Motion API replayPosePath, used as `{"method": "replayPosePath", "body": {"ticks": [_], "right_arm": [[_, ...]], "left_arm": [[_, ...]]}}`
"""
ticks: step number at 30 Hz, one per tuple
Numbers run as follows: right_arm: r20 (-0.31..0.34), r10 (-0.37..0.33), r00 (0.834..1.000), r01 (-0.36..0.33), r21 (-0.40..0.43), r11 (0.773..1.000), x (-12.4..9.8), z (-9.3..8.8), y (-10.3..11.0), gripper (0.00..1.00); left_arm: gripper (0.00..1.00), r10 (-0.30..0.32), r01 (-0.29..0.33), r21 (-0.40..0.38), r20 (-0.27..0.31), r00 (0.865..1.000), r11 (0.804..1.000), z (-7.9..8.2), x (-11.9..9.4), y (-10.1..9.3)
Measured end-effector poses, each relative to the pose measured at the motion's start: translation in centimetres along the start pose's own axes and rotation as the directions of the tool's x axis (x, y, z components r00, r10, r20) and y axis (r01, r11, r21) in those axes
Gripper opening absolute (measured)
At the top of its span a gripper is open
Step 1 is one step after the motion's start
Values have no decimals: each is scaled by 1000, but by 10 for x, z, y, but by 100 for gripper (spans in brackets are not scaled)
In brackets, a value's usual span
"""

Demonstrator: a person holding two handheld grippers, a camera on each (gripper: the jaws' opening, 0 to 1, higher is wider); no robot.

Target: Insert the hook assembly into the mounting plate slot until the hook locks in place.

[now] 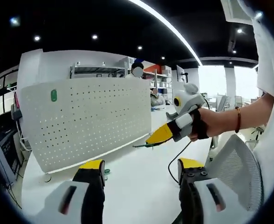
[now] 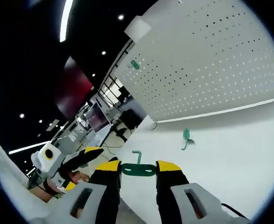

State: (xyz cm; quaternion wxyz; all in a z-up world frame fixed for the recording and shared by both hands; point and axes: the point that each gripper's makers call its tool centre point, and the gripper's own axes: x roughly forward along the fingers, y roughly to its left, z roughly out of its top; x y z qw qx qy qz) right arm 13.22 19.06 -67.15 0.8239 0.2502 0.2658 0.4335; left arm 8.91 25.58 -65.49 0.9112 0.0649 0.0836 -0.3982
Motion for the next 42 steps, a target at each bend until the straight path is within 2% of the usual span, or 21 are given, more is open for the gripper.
{"method": "replayPosePath", "body": {"ticks": [2,5,8,13,17,25,32,42], "right_arm": [[9,38,999,-38,24,999,-2,2,5,28],[-12,36,999,-36,6,999,-3,-2,7,28],[-23,81,996,-80,28,996,-3,-7,13,28],[-54,115,992,-113,33,993,-2,-14,22,28],[-81,161,984,-157,49,986,-1,-20,32,29],[-116,186,976,-179,65,982,1,-31,38,29],[-162,221,962,-213,62,975,2,-36,47,28],[-250,284,926,-273,79,959,1,-42,58,29]], "left_arm": [[61,-7,7,7,-2,1000,1000,0,1,-1],[57,-14,14,20,-5,1000,1000,0,1,-2],[52,-24,25,39,-22,999,999,-3,2,-4],[49,-31,33,59,-30,999,998,-5,1,-6],[46,-42,46,104,-45,998,994,-7,1,-9],[38,-65,72,135,-60,996,988,-10,3,-13],[33,-86,102,216,-81,993,971,-11,3,-17],[26,-137,157,308,-83,987,938,-3,5,-26]]}}
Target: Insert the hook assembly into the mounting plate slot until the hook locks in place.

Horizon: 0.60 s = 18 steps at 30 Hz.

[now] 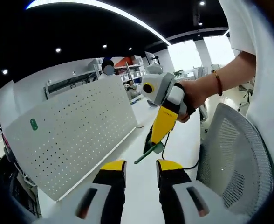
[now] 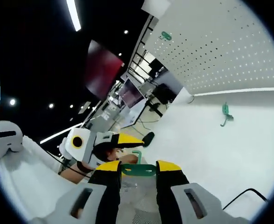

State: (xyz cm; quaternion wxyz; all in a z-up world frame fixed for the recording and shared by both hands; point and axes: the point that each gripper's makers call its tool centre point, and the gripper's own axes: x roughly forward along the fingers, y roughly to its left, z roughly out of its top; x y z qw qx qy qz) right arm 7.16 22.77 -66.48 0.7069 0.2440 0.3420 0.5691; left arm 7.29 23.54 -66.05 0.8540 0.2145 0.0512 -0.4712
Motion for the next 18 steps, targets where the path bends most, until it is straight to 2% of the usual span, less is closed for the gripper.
{"method": "replayPosePath", "body": {"ticks": [4,12,18], "right_arm": [[-23,19,1000,-19,17,1000,0,-5,2,29],[-53,59,997,-56,56,997,1,-11,5,29],[-97,126,987,-115,112,987,0,-20,12,29]], "left_arm": [[21,-39,38,17,9,999,999,2,1,-7],[14,-77,76,41,5,997,996,0,0,-14],[10,-124,123,63,9,992,990,0,-1,-23]]}}
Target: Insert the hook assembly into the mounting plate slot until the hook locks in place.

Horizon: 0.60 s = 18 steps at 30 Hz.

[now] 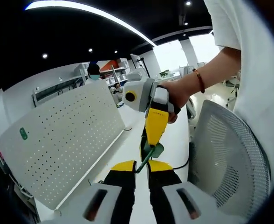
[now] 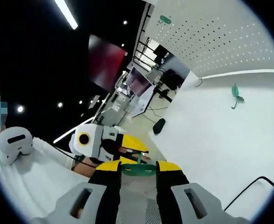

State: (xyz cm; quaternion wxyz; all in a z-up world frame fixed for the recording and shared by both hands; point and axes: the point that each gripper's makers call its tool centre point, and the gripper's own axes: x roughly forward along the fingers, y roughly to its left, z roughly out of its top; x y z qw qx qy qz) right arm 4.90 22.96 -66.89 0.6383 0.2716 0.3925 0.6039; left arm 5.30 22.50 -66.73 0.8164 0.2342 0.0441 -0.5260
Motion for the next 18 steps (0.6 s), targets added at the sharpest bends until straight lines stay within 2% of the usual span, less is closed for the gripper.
{"method": "replayPosePath", "body": {"ticks": [7,10,11,14,16,18], "right_arm": [[-34,78,996,-76,55,996,-3,-6,7,29],[-23,122,992,-119,94,988,-4,-3,9,29],[-41,128,991,-124,89,988,-5,-5,10,29],[-41,129,991,-126,71,989,-3,-4,11,29],[-17,119,993,-118,9,993,-3,0,10,30],[-23,128,992,-127,27,992,-3,0,12,30]], "left_arm": [[7,-56,56,3,31,998,998,4,-3,-12],[4,-94,94,8,47,994,996,8,-4,-20],[4,-82,82,11,51,995,997,9,-4,-19],[3,-83,82,9,50,995,997,9,-4,-18],[4,-66,66,2,47,997,998,8,-5,-15],[4,-63,64,-7,57,996,998,10,-6,-14]]}}
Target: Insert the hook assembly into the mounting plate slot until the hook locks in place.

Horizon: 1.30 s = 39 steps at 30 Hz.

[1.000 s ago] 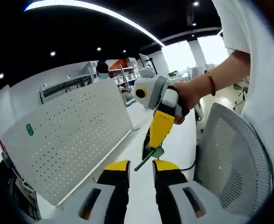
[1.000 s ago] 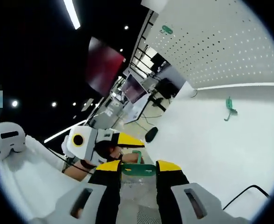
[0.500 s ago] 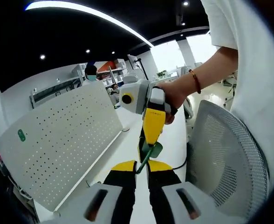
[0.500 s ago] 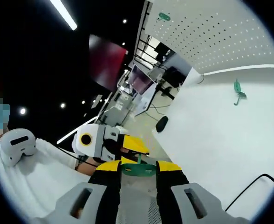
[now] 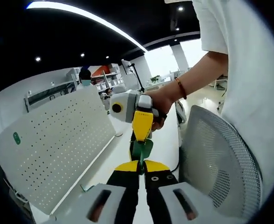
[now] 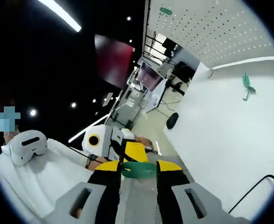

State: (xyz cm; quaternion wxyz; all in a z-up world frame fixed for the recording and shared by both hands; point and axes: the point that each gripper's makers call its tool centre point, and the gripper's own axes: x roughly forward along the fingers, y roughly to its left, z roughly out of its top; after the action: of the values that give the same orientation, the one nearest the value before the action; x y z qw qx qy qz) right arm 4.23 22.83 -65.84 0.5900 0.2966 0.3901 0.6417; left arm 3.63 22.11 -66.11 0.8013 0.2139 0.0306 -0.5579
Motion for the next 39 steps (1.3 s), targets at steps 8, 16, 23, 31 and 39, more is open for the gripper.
{"method": "replayPosePath", "body": {"ticks": [8,16,23,31,39], "right_arm": [[35,19,999,-19,12,1000,1,7,2,30],[66,-38,997,47,-130,990,2,17,-2,24],[75,-97,992,110,-195,975,3,19,-4,19],[153,-70,986,89,-121,989,4,27,-3,11],[196,-73,978,102,-138,985,8,35,-2,7]], "left_arm": [[3,19,-19,-1,4,1000,1000,3,-2,4],[2,61,-62,-30,-38,997,998,-4,-4,11],[3,117,-120,-67,-55,992,990,-9,-7,24],[3,150,-153,-74,-48,988,985,-6,-12,30],[3,206,-208,-121,-26,978,971,-3,-18,39]]}}
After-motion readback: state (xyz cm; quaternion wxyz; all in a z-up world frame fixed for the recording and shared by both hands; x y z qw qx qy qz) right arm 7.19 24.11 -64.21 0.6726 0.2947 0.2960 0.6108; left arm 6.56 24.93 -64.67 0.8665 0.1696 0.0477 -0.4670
